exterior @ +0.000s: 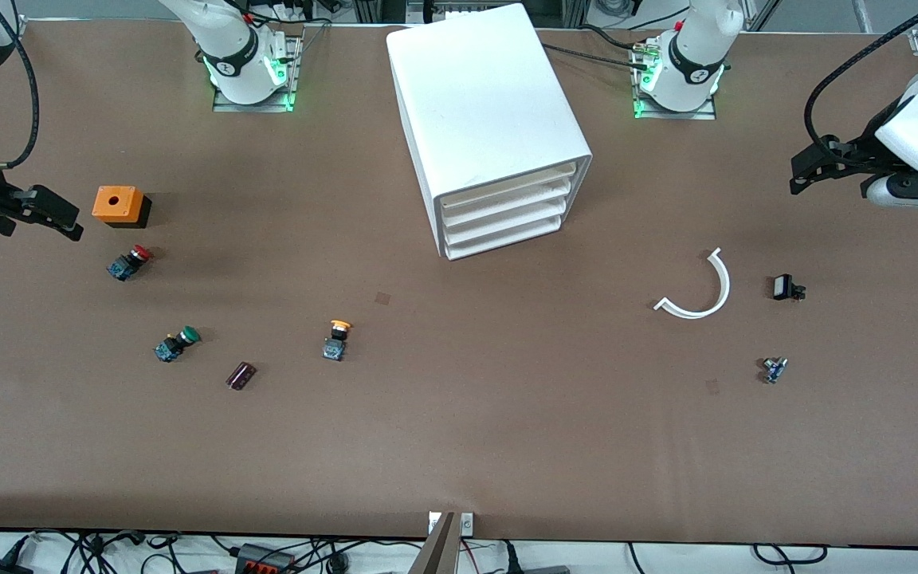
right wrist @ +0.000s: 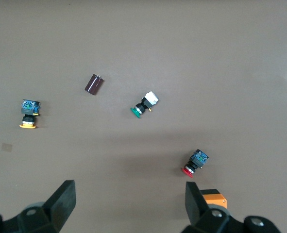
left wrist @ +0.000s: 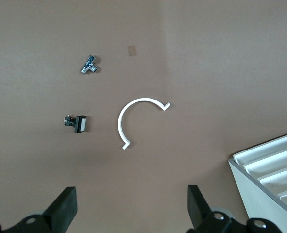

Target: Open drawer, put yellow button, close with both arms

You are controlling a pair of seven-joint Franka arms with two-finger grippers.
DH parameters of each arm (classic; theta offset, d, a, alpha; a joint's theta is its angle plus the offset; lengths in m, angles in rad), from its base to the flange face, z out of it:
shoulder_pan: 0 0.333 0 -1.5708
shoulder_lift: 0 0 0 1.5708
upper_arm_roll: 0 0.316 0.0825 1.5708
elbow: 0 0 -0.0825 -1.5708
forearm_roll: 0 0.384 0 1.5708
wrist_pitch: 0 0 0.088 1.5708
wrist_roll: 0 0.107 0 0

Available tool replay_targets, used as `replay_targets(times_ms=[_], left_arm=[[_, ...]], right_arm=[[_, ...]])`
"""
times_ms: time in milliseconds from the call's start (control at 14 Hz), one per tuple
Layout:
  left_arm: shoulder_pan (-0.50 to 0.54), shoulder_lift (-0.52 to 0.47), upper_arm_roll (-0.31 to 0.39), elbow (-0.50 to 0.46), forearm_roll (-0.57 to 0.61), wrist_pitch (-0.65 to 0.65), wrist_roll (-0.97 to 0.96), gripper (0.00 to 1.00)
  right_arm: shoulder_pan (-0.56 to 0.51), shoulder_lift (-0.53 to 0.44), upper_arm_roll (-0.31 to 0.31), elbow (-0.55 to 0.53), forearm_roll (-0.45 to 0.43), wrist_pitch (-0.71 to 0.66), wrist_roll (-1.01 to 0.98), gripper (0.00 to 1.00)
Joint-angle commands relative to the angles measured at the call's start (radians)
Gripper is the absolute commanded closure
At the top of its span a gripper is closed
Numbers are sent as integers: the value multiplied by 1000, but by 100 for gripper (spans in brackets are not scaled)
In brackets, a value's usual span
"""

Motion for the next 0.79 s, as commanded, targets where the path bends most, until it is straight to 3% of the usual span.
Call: replay_targets(times_ms=[0,500,714], left_arm=[[4,9,-4,27,17,-16,19,0],[-5,36,-7,70,11,-66,13,0],[-40,62,-12,73,-21,-184,21,0]], right_arm=[[-1,-5,3,8,13,-13,-3,0],[-4,-27,-3,-24,45,-32,-12,0],[-1,-28,2,-21,42,-45,-15,0]])
